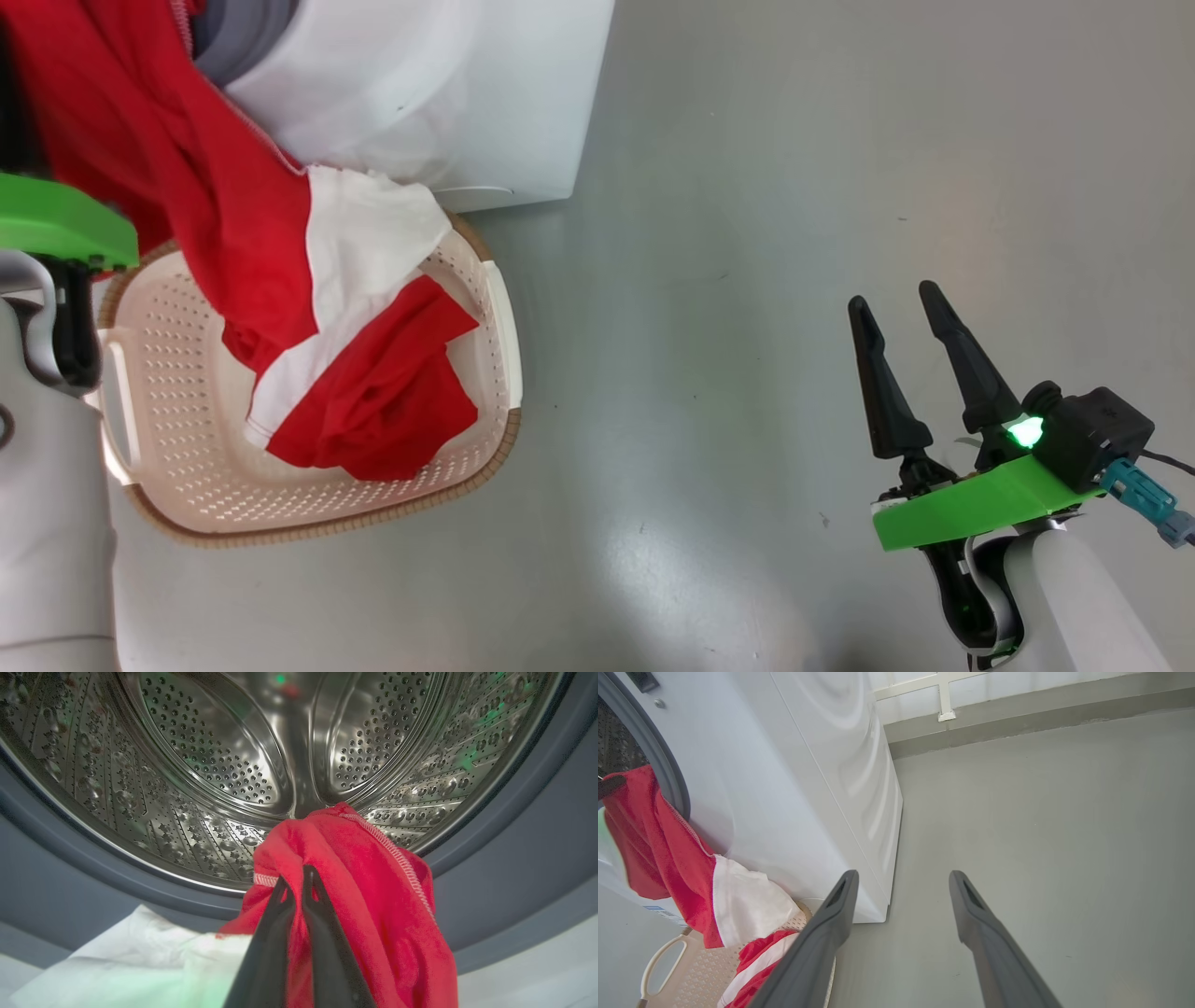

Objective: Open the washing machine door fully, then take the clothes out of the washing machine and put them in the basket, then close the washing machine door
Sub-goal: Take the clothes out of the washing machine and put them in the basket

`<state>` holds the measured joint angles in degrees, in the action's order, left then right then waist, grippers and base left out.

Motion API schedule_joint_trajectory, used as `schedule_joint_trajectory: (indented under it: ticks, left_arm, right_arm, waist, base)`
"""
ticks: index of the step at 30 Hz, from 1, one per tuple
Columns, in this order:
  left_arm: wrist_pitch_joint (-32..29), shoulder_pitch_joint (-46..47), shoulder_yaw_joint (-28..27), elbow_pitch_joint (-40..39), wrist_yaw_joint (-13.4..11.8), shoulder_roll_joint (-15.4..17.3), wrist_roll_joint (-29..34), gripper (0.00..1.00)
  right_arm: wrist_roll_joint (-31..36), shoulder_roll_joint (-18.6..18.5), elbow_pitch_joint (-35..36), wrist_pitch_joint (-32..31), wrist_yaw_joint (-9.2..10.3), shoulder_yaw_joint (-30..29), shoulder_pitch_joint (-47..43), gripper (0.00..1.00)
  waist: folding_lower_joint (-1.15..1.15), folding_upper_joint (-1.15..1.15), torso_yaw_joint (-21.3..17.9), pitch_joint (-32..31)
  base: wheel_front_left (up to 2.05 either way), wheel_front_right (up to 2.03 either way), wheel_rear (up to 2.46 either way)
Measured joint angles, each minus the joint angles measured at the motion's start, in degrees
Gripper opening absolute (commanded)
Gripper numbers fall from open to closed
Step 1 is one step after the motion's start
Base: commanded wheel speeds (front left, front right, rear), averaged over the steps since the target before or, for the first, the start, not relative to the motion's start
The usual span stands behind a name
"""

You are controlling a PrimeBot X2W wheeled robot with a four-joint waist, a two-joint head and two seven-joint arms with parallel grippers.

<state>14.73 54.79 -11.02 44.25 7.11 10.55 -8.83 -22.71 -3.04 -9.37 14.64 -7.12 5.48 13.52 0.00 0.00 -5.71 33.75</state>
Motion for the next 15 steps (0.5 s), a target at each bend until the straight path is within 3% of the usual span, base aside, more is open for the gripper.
schedule_joint_trajectory:
  ticks: [15]
  left_arm:
    - [0.0, -14.71, -2.54, -23.63, 0.04, -5.11, -2.9, 0.0]
  right_arm:
    - [0.01, 0.02, 0.09, 0.0, 0.0, -1.34, -0.54, 1.0]
  waist:
    - [0.0, 0.0, 2.66, -2.23]
  base:
    - [0.0, 0.0, 0.0]
